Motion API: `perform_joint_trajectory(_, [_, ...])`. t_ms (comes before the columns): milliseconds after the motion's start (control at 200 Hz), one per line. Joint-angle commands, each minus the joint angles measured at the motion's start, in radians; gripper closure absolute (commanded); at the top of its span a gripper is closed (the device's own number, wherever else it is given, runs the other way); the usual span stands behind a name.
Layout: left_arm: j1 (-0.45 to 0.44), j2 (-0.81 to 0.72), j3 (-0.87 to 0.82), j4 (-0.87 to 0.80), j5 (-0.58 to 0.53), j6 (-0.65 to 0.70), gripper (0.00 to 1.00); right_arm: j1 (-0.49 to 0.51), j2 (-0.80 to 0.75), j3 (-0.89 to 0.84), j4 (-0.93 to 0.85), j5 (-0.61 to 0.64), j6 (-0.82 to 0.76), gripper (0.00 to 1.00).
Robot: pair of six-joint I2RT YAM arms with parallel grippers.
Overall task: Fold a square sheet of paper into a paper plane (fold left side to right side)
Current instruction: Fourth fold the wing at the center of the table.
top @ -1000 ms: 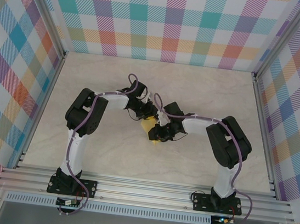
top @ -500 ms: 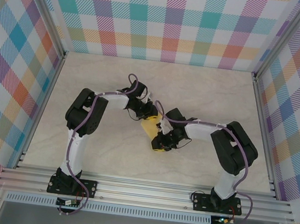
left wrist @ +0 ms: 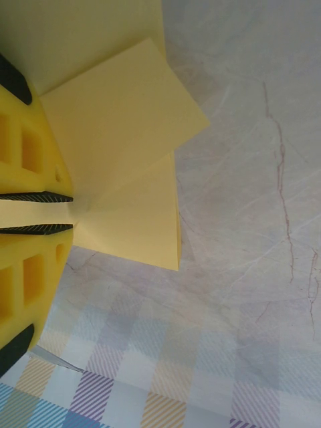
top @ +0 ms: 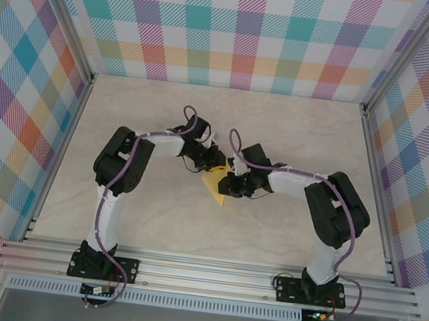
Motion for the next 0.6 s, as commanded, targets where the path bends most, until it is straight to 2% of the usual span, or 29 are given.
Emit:
perform_joint_trajectory(0, [0.008,0.044,-0.035,-0.048,-0.073,-0.005,0.82,0.004,0.038,0.046,0.051,0.041,0.005,0.89])
perform_joint_trajectory(170, [0.007,0.047,-0.034,-0.047,-0.072,-0.007,0.82,0.004,0.076,0.079,0.045,0.043,-0.001,0.88])
perform_joint_trajectory(310, [0.007,0.047,-0.032,-0.050,-0.073,-0.006,0.82,0.006,0.113,0.114,-0.039,0.030,-0.036,0.88])
perform_joint_trajectory(595, [0.009,0.048,-0.032,-0.053,-0.076,-0.005,0.82,0.038,0.137,0.060,-0.134,0.021,-0.080,0.88])
